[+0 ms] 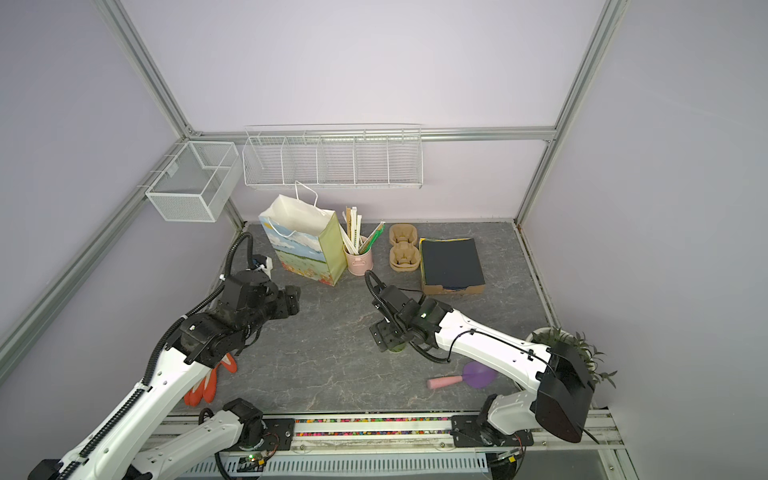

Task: Pack the takeout coffee
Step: 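Open both grippers and draw both arms back from the lidded cup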

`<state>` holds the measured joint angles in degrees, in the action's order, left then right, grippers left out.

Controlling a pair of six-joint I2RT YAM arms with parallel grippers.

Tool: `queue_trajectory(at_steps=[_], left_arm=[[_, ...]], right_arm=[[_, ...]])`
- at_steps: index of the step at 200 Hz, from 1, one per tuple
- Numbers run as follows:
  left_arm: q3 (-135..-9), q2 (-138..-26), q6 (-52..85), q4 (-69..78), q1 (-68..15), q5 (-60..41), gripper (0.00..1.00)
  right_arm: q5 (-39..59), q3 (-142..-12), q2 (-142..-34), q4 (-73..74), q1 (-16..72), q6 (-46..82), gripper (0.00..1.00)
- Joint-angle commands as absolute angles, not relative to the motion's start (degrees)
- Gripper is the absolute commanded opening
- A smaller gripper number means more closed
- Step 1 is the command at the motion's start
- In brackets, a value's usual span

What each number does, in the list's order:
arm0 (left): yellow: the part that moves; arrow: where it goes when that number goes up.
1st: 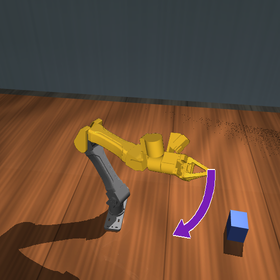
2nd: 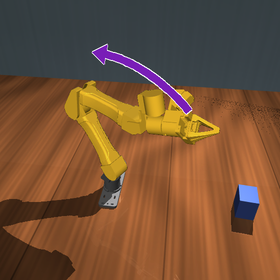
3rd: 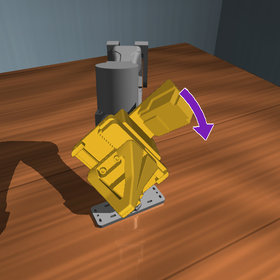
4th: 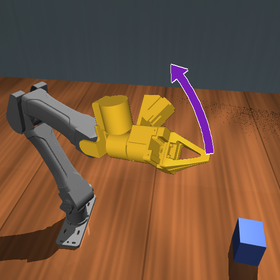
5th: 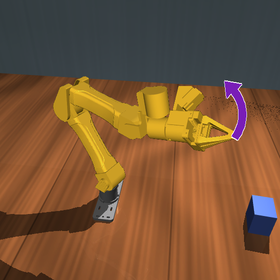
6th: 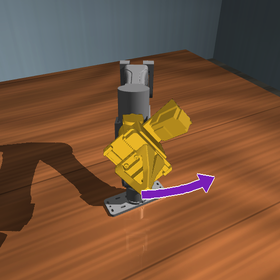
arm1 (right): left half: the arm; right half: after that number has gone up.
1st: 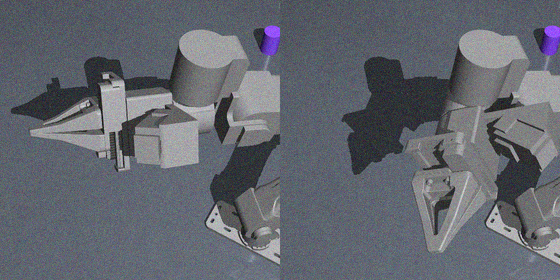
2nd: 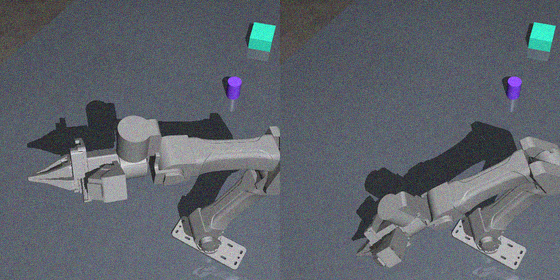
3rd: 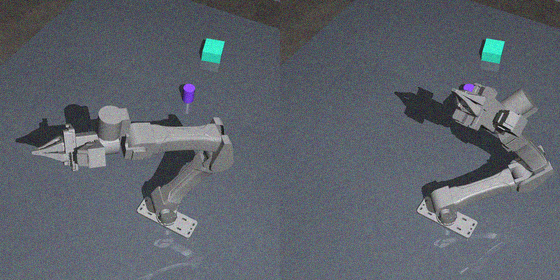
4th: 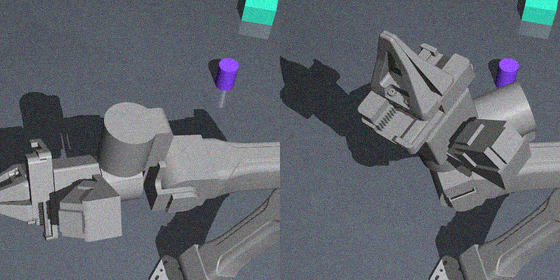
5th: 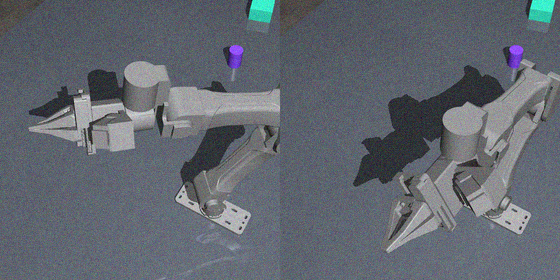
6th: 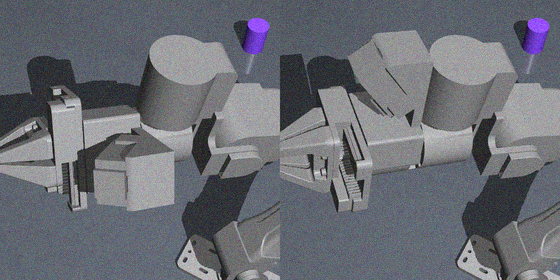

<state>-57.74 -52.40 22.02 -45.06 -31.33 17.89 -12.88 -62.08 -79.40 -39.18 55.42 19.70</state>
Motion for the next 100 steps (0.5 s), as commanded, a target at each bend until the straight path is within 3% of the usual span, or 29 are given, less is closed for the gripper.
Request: queue_trajectory(at_steps=[1,100], left_arm=[[-57.2,-51.8,20.1,-46.4,-31.0,19.7,0.84],[-56.3,-51.2,19.6,-46.2,-31.0,19.4,0.84]], right_arm=[[-16.5,-63.7,-78.6,-41.8,56.7,20.9,0.9],[-20.4,-63.7,-80.7,-42.5,57.5,23.1,0.88]])
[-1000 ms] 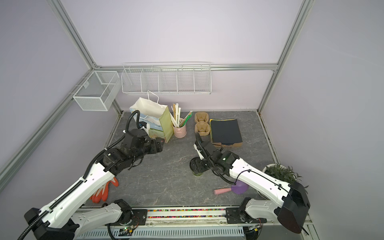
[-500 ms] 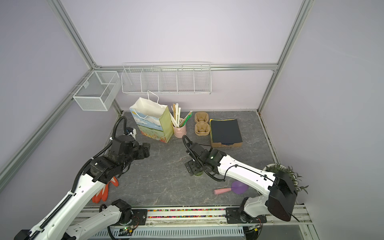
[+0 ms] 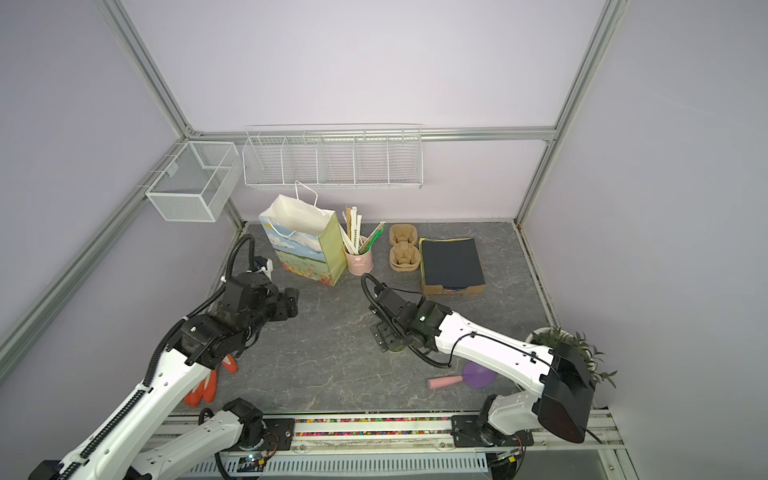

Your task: Pack the takeout coffee

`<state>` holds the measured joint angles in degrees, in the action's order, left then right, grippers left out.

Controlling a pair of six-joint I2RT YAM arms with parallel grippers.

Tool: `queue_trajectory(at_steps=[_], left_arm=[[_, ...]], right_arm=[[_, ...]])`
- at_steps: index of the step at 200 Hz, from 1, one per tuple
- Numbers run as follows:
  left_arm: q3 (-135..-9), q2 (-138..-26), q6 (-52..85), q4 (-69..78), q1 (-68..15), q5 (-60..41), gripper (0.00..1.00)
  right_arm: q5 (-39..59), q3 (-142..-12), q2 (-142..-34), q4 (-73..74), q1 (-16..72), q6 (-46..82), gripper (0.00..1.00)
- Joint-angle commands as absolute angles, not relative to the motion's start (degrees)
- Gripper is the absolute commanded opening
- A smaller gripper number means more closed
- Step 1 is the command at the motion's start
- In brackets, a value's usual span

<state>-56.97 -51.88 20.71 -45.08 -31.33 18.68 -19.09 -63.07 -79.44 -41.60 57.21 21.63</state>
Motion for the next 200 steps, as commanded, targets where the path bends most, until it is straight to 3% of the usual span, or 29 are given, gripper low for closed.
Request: queue_trajectory(at_steps=[1,200], left_arm=[[-56.3,-51.2,19.5,-46.2,-31.0,19.5,0.84],[-56.0,-51.5,19.1,-46.1,-31.0,19.5,0.84]], right_arm=[[-20.4,-63.7,-80.7,-42.5,57.5,23.1,0.88],[-19.9,-60.6,-79.5,-41.4,55.3,25.0,0.7]])
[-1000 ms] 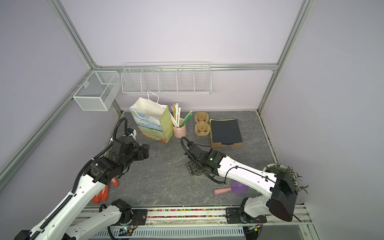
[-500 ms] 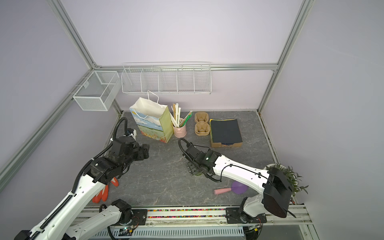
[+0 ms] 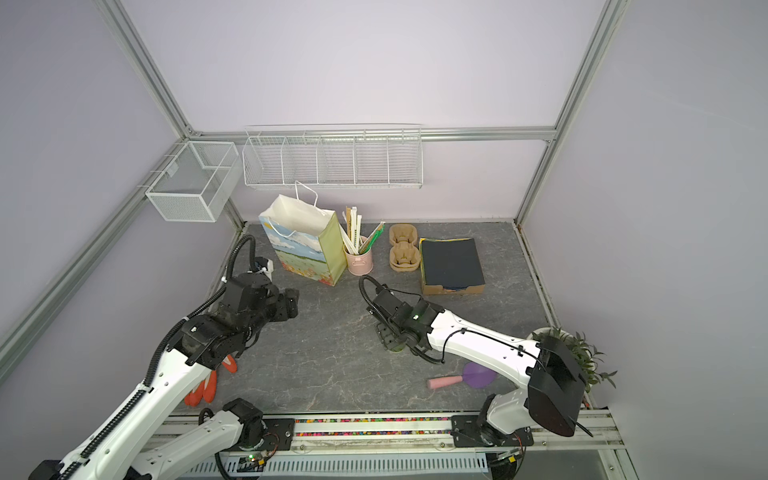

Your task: Pack the takeout coffee

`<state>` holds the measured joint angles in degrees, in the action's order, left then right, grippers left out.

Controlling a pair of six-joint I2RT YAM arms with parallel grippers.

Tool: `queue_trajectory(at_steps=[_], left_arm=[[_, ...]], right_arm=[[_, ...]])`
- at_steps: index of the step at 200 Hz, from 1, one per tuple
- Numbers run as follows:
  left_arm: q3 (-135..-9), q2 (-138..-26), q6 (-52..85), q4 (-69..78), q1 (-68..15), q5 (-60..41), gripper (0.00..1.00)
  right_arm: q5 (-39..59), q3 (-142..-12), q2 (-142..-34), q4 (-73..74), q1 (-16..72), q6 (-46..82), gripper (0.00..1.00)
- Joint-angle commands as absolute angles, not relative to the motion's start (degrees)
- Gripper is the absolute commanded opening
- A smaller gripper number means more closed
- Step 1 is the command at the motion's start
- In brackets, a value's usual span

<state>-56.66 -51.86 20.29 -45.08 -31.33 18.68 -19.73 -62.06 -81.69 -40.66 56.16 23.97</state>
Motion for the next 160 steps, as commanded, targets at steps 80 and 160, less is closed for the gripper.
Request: queue_trajectory(at_steps=[80,160], left_arm=[[-55.9,-51.5,19.0,-46.1,-31.0,19.2,0.84],[-55.7,-51.5,18.6,-45.8,-31.0,18.2,0.84]], right_arm=[[-24.2,-56.6,-67.2,-46.6,44.7,25.3,0.7],[-21.6,-54.6,-62.4,-46.6,23.7,22.3,0.68]])
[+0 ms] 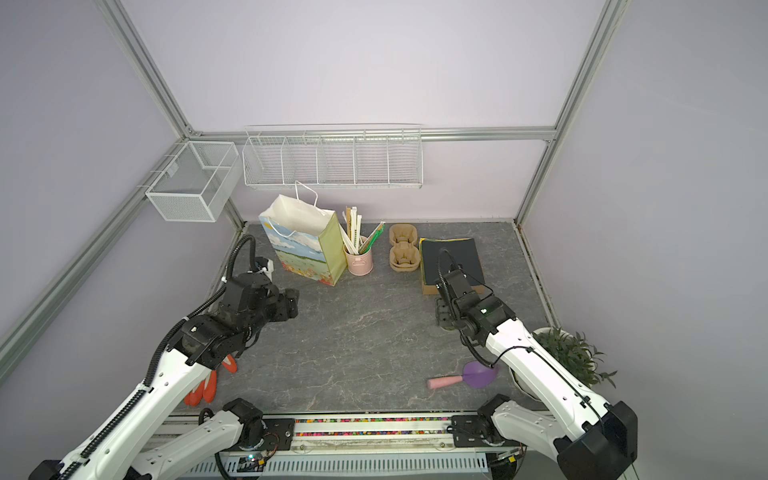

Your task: Pack the takeout coffee

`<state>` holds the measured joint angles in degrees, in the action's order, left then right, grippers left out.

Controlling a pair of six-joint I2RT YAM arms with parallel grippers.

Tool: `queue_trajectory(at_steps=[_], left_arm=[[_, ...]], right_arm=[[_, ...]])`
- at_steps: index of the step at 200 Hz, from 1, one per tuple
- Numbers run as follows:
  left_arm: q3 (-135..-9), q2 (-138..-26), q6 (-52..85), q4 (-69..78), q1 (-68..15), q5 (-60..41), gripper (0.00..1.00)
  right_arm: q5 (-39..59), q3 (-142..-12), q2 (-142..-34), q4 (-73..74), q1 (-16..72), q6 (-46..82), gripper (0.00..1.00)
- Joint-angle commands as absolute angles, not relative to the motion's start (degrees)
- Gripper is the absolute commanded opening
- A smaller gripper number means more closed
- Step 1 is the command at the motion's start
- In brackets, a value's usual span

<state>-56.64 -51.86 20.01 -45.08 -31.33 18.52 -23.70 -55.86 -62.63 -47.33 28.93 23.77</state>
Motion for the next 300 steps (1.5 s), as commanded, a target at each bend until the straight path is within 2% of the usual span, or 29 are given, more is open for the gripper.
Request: queue_trajectory(at_steps=[1,39,115,191,218,241,269,300], left_arm=[[-55.7,-51.5,18.6,-45.8,-31.0,18.2,0.84],[-55.6,-51.3,18.6,-45.7,-31.0,18.0,0.84],[-55.5,-51.0,18.5,-45.7,-31.0,17.5,0.84],[-55.5,-51.0,18.3,-45.7,-31.0,17.4,0.84],[-55.5,-51.2,18.3,-45.8,-31.0,17.4,0.84],[-55.5,-51.0,18.3,-45.7,-31.0,17.4,0.84],[-55.3,-50.7,18.5,-45.3,-31.0,18.1,0.84],[-54.6,-49.8,18.7,-44.4,-31.0,19.1,0.84]], right_arm=[[-21.5,-54.6,-62.3,-46.6,23.4,22.3,0.68],[-20.4,-55.5,-66.1,-44.4,17.2,22.1,0.67],[-18.0,-56.4,-72.2,-39.5,13.2,22.6,0.67],[-17.0,-58.0,-76.2,-39.5,12.1,22.4,0.76],[-18.0,-59.3,-76.6,-40.4,12.1,22.6,0.87],[-17.3,-61.7,-75.2,-41.3,12.1,22.6,0.91],[-14.1,-66.9,-74.7,-42.6,13.1,21.7,0.91],[-5.3,-72.0,-79.8,-40.5,16.5,21.2,0.85]])
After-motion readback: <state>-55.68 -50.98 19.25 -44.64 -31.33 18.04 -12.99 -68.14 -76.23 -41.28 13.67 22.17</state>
